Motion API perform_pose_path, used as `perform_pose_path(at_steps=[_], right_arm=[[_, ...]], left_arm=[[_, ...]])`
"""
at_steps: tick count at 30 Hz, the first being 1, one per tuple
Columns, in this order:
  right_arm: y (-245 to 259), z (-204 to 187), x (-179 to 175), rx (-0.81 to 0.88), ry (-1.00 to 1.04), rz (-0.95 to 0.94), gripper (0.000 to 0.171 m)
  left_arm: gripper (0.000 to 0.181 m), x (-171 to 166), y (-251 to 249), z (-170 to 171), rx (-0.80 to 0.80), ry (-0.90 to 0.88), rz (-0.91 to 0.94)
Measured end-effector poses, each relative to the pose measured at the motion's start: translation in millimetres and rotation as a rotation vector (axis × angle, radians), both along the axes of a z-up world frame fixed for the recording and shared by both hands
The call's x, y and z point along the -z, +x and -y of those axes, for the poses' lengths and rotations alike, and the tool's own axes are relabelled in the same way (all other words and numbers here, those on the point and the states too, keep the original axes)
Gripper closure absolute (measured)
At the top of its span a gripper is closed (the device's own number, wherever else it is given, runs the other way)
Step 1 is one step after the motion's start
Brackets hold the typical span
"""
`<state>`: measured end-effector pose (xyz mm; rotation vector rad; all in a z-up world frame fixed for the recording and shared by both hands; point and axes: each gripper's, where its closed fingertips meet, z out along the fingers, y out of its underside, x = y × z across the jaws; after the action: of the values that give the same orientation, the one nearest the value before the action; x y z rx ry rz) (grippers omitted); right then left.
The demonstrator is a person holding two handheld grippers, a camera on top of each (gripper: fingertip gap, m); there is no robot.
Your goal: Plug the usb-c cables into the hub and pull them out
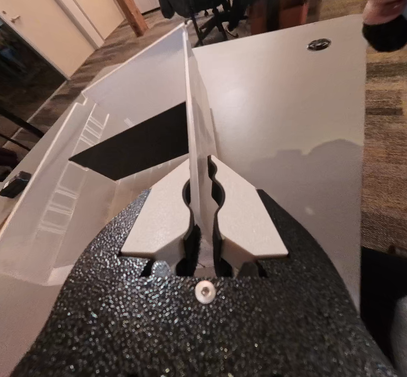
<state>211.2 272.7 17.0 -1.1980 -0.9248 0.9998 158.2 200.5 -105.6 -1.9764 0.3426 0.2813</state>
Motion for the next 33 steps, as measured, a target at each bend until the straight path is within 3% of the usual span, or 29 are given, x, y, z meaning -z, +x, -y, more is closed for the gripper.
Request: perform_pose_path(at_steps=[6, 7, 10, 12, 17, 20, 25, 27, 30, 31, 33], right_arm=[[-10.9, 14.0, 7.4, -0.033, -0.059, -0.015, 0.123], [-12.7, 15.8, 9.3, -0.020, -0.062, -0.010, 0.122], [-18.8, 20.4, 17.7, 0.043, -0.081, 0.007, 0.108], [-27.9, 30.2, 28.6, 0.048, -0.122, 0.028, 0.091], [-58.2, 62.8, 80.7, 0.037, -0.234, 0.185, 0.030], [-67.6, 81.0, 89.0, 0.080, -0.225, 0.192, 0.015], [-82.5, 88.3, 116.5, 0.213, -0.112, 0.349, 0.018], [-80.5, 77.3, 125.6, 0.288, -0.092, 0.396, 0.030], [-75.0, 70.6, 126.6, 0.288, -0.110, 0.396, 0.033], [-70.4, 66.3, 126.1, 0.299, -0.105, 0.397, 0.039], [-57.1, 55.4, 121.3, 0.324, -0.094, 0.381, 0.050]], left_arm=[[0.175, 11.7, -6.8, 0.0, 0.020, 0.073, -0.064], [0.168, 7.2, -7.9, 4.3, 0.011, 0.095, -0.077], [0.118, -29.8, -9.7, 32.8, -0.008, 0.219, -0.096], [0.100, -61.3, -18.5, 66.5, -0.044, 0.324, -0.127], [0.093, -114.9, -87.6, 180.7, -0.335, 0.454, -0.166], [0.093, -123.1, -133.2, 256.1, -0.535, 0.480, -0.112], [0.088, -88.4, -192.9, 361.3, -0.859, 0.387, -0.069], [0.081, -65.0, -209.0, 387.0, -0.951, 0.322, -0.023], [0.079, -30.9, -226.1, 409.4, -1.031, 0.225, 0.051], [0.081, -21.8, -229.9, 414.0, -1.046, 0.195, 0.070], [0.107, -7.6, -233.6, 418.4, -1.038, 0.141, 0.099]])
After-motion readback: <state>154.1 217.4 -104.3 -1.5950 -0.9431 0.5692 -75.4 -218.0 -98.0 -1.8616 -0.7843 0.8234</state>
